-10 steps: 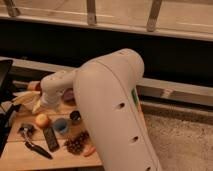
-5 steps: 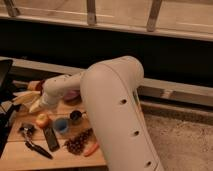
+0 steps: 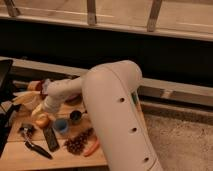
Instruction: Place apple in tray
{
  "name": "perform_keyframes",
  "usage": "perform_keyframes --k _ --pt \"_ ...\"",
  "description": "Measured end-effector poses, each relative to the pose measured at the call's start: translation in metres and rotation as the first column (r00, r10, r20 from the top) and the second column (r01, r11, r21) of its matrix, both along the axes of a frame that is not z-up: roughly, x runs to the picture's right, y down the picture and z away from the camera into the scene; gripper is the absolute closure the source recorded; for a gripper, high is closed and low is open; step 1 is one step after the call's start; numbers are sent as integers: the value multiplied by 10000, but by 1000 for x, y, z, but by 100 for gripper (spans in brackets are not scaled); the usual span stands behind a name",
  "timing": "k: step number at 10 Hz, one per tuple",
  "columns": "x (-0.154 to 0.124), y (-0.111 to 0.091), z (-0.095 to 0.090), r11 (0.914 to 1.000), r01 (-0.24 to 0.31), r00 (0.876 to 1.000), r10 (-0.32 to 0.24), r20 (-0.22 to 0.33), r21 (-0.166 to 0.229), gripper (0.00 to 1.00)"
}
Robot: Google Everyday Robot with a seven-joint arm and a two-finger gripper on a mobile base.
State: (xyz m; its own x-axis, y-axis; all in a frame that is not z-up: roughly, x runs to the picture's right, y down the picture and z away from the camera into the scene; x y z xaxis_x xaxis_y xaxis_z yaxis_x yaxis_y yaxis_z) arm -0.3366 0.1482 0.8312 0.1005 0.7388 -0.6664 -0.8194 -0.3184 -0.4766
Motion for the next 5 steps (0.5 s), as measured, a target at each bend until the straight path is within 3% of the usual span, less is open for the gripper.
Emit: perform_keyframes --k 2,5 --pt "-11 8 2 9998 35 9997 -30 261 -178 25" --pt "-19 5 0 9999 140 9988 -136 467 -83 55"
